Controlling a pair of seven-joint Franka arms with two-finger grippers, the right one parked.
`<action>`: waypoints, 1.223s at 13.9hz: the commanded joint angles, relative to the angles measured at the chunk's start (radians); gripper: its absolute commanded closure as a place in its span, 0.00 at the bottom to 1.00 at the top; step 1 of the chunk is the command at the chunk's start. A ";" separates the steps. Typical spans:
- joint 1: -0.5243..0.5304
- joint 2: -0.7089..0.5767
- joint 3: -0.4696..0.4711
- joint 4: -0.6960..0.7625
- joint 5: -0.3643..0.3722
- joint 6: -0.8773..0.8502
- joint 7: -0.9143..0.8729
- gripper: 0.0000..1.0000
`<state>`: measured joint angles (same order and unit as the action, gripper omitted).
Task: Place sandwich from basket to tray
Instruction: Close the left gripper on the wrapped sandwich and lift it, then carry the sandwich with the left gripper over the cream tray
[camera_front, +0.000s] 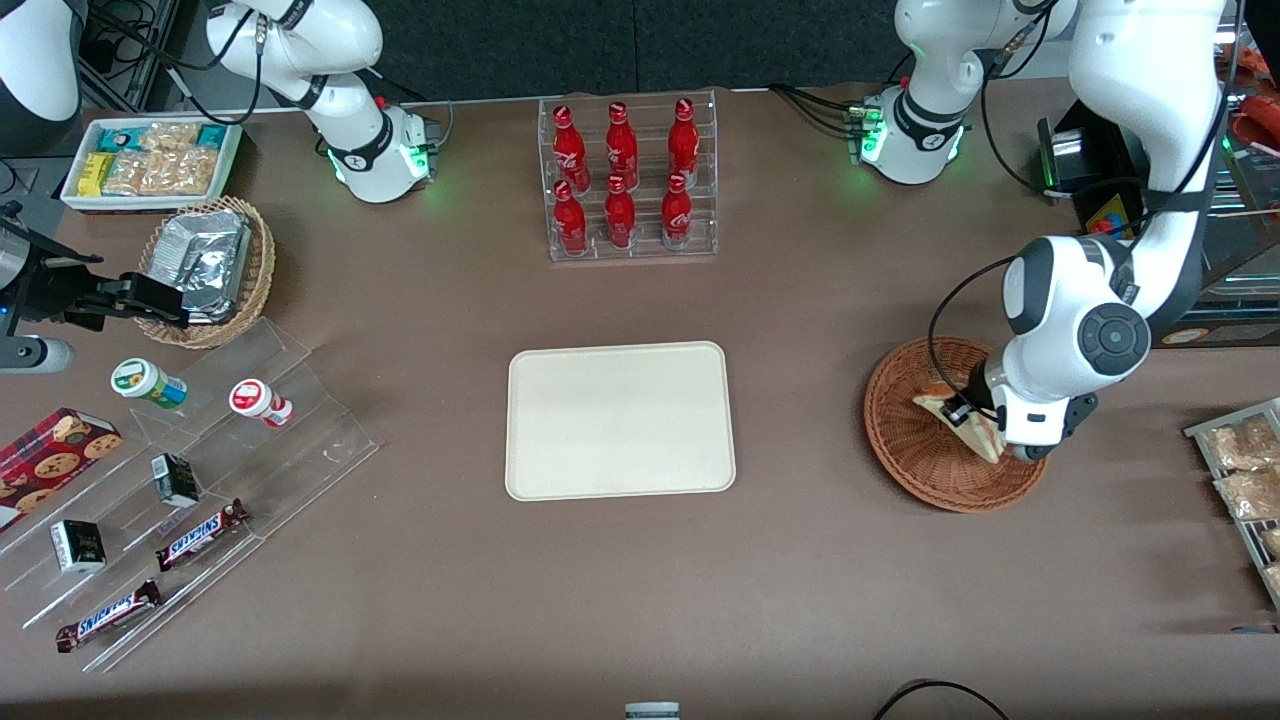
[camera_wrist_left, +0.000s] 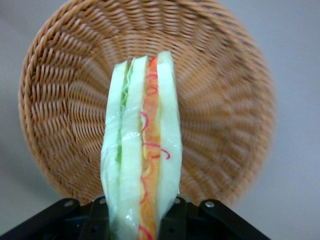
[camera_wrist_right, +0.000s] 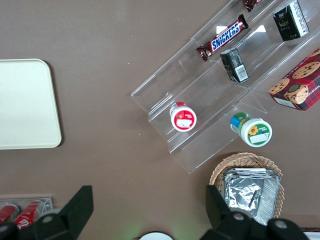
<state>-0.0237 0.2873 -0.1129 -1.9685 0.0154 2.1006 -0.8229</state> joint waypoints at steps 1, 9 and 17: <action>-0.126 0.012 -0.005 0.158 0.005 -0.160 -0.114 0.86; -0.510 0.238 -0.005 0.488 -0.005 -0.168 -0.413 0.86; -0.634 0.481 -0.007 0.726 0.000 -0.082 -0.375 0.83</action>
<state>-0.6355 0.7159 -0.1317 -1.3100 0.0120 2.0082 -1.2276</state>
